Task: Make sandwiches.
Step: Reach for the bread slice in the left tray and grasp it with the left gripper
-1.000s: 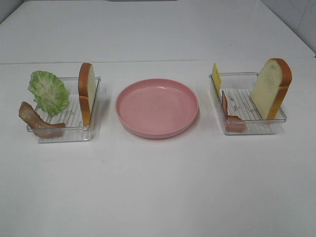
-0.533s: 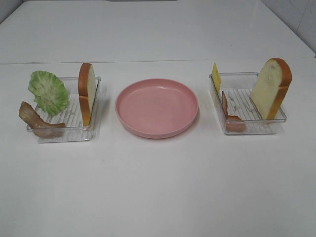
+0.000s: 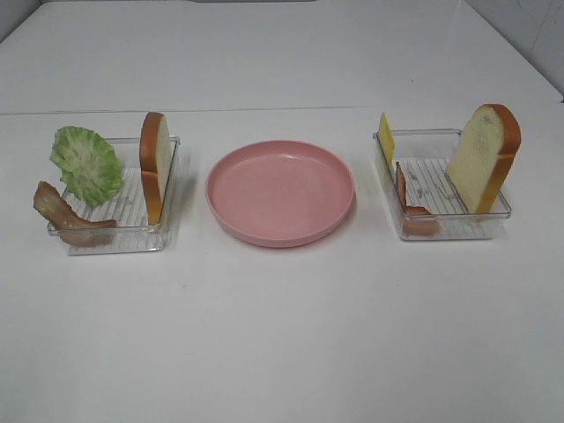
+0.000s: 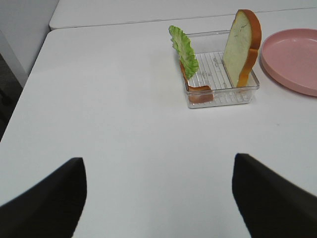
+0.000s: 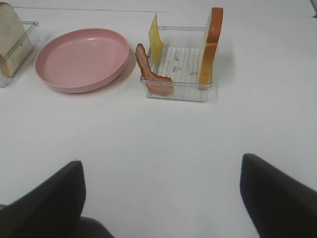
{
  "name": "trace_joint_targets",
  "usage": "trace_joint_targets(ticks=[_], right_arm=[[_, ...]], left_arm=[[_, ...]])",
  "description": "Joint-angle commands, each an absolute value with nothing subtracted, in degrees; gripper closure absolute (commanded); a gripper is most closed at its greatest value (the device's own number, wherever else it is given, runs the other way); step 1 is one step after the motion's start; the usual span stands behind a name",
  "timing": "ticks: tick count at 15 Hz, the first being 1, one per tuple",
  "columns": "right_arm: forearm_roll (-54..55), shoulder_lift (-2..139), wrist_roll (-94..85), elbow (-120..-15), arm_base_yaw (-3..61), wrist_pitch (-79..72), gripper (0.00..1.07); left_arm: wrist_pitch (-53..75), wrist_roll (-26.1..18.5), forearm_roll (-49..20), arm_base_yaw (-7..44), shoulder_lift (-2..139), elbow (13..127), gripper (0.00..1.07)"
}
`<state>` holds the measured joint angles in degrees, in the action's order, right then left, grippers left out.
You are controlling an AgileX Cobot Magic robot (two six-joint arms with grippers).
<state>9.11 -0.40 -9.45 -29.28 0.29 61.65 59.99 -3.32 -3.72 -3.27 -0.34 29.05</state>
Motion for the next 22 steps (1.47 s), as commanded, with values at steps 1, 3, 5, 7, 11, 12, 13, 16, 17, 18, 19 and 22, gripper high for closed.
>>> trace_joint_targets(ticks=[1,3,5,7,11,12,13,16,17,18,19,22], right_arm=[[9.2,-1.1,-9.5,-29.0,0.0,61.1,0.27],[9.2,-1.1,-9.5,-29.0,0.0,61.1,0.27],[9.2,-1.1,-9.5,-29.0,0.0,61.1,0.27],[9.2,-1.1,-9.5,-29.0,0.0,61.1,0.27],[9.2,-1.1,-9.5,-29.0,0.0,61.1,0.27],[9.2,-1.1,-9.5,-29.0,0.0,61.1,0.27],[9.2,-1.1,-9.5,-29.0,0.0,61.1,0.27],[9.2,-1.1,-9.5,-29.0,0.0,61.1,0.27],[9.2,-1.1,-9.5,-29.0,0.0,61.1,0.27],[9.2,-1.1,-9.5,-29.0,0.0,61.1,0.27],[9.2,-1.1,-9.5,-29.0,0.0,61.1,0.27],[9.2,-1.1,-9.5,-29.0,0.0,61.1,0.27]], left_arm=[[59.5,-3.2,-3.9,-3.4,-1.4,28.8,0.29],[59.4,-3.2,-3.9,-3.4,-1.4,29.0,0.29],[56.1,-3.2,-4.2,-3.4,-0.6,30.8,0.30],[48.0,-3.2,-5.5,-3.4,6.4,32.8,0.30],[41.8,-3.2,-9.7,-3.4,24.5,34.9,0.30],[41.7,-3.2,-10.2,-3.4,29.7,36.6,0.30],[41.9,-3.2,-10.9,-3.4,36.8,39.2,0.30],[48.8,-3.2,-14.7,-3.4,57.4,53.1,0.31],[52.1,-3.2,-15.4,-3.3,63.2,58.1,0.31],[55.3,-3.2,-16.1,-3.2,68.2,62.5,0.31],[56.6,-3.2,-16.7,-3.2,70.8,64.9,0.31],[63.5,-1.5,-19.2,-3.2,83.9,76.7,0.31]])
